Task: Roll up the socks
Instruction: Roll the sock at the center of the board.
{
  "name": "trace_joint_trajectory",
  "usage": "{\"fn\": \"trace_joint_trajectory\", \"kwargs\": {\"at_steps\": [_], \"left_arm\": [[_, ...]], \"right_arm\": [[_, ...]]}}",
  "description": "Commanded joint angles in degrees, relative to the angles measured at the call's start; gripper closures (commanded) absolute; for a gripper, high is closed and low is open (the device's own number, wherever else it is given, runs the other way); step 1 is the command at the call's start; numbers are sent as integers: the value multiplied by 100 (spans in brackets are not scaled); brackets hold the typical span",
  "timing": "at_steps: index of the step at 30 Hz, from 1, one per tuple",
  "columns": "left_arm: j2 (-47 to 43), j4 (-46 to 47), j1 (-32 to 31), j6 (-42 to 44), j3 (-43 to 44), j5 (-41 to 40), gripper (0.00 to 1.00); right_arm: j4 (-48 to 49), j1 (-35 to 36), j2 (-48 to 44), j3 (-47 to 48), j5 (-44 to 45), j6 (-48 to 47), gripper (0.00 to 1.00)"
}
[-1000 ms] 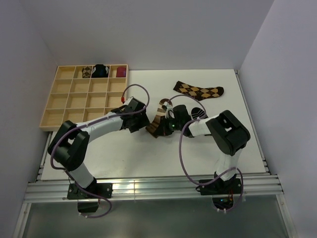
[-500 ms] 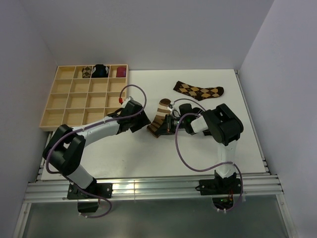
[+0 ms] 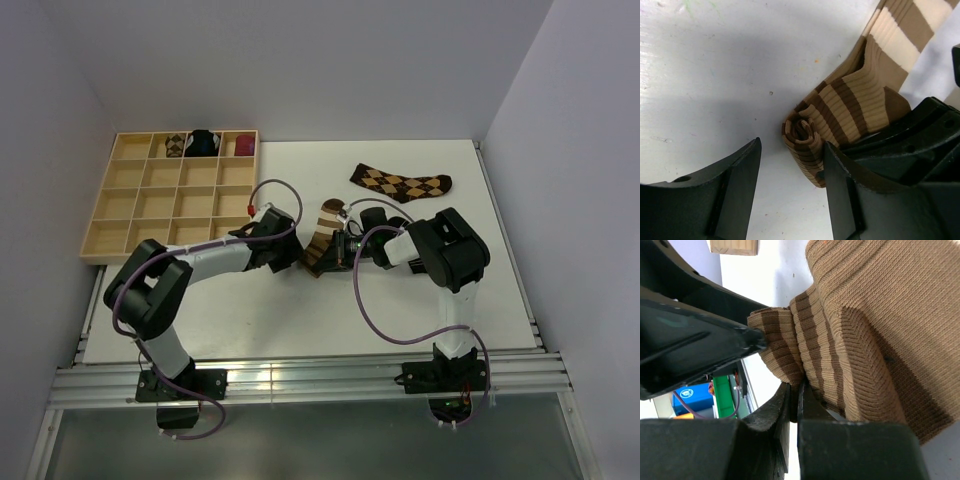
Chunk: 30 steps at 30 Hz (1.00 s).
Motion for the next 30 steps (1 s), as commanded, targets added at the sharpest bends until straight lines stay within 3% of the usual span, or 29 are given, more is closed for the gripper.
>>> {"fn": "trace_joint_trajectory", "kwargs": {"at_steps": [1, 15, 23, 27, 30], "left_arm": [[81, 45, -45, -91, 83, -17, 43], [415, -157, -45, -152, 179, -333, 56], [521, -307, -80, -108, 223, -342, 73], [486, -438, -80, -29, 223, -377, 79], [521, -701, -89, 50, 320, -369, 92]], "right_arm": [[-334, -22, 201, 59, 368, -101, 100], [-536, 5, -72, -3, 570, -338, 98], [-1194, 215, -677, -3, 1264, -1005, 91], [-1503, 382, -1029, -3, 1703, -1313, 78], [-1696, 531, -1328, -20, 2142, -1559, 69]]}}
